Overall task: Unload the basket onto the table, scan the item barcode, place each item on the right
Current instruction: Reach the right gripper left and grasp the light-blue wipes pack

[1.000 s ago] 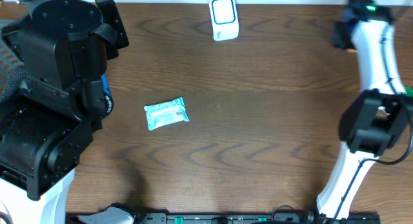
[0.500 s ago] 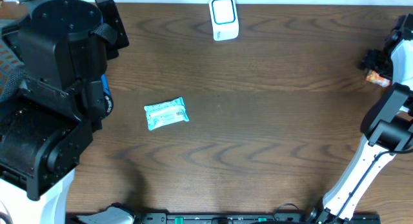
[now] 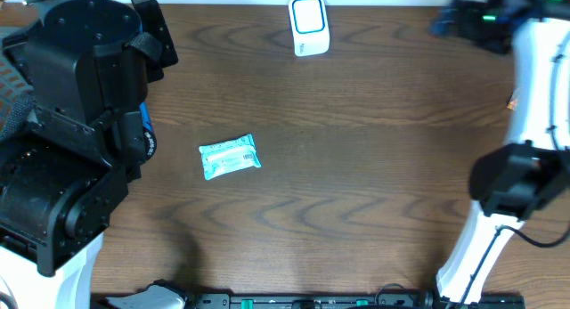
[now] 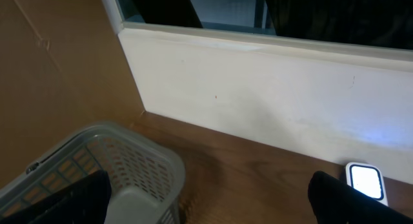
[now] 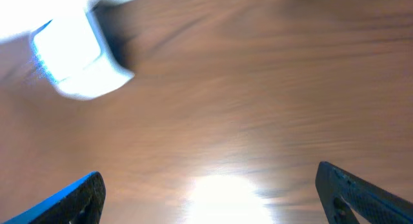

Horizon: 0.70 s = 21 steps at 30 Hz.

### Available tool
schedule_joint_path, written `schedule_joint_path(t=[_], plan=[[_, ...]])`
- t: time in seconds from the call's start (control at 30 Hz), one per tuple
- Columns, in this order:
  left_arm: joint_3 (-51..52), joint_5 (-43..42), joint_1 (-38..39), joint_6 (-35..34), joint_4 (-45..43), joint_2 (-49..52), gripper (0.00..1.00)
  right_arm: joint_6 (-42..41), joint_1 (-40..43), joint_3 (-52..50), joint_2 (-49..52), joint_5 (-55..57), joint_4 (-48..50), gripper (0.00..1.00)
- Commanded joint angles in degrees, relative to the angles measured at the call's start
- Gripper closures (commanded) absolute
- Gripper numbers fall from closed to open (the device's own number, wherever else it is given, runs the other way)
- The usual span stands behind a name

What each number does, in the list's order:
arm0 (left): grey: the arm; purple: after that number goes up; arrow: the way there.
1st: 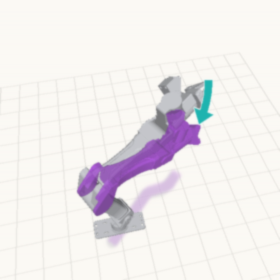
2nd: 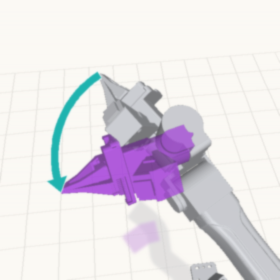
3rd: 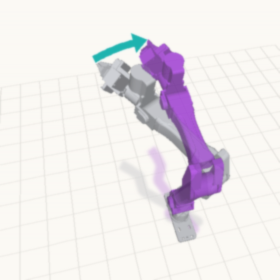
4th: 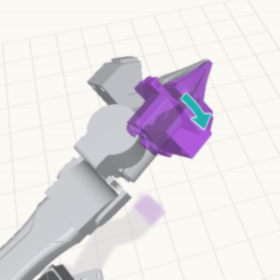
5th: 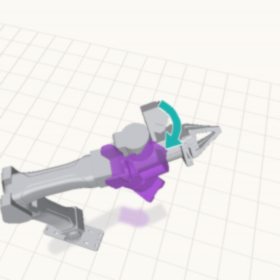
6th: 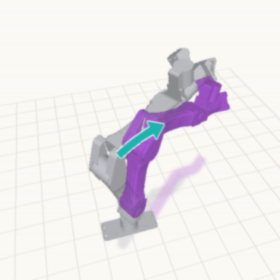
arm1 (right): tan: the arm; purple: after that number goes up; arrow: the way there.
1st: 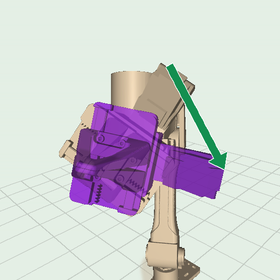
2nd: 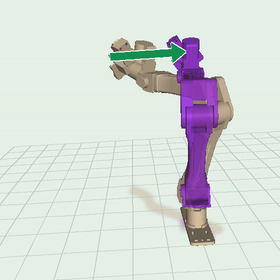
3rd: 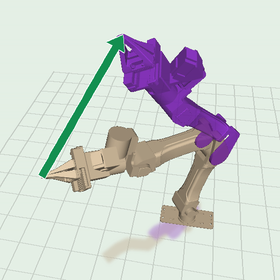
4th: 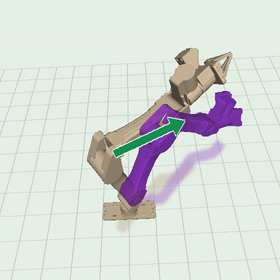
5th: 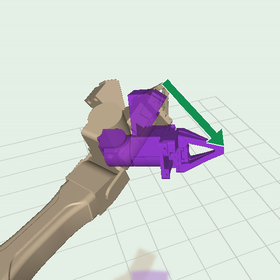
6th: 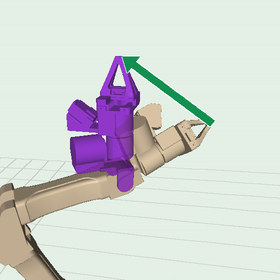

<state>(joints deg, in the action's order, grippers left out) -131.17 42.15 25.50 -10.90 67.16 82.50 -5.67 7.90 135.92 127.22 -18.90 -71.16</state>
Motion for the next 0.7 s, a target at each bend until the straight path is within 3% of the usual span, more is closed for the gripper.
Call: schedule_joint_path(t=[0.0, 0.23, 0.33, 0.47, 0.67], plan=[[-0.28, 0.35, -0.35, -0.74, 0.13, -0.52, 0.02, 7.48, -11.39, -3.85, 2.69, -8.94, -1.88, 0.01], [-0.28, 0.35, -0.35, -0.74, 0.13, -0.52, 0.02, 26.12, -30.97, -12.70, 3.30, -8.37, -1.57, 0.01], [-0.28, 0.35, -0.35, -0.74, 0.13, -0.52, 0.02, 26.21, -37.46, -16.81, 3.30, -4.70, 1.68, 0.03], [-0.28, 0.33, -0.35, -0.74, 0.13, -0.52, 0.02, 23.34, -44.70, -18.53, 3.30, 1.57, 3.10, 0.17], [-0.28, 0.33, -0.35, -0.74, 0.13, -0.52, 0.02, 20.44, -52.78, -18.88, 3.32, 2.82, 6.32, 0.22]])
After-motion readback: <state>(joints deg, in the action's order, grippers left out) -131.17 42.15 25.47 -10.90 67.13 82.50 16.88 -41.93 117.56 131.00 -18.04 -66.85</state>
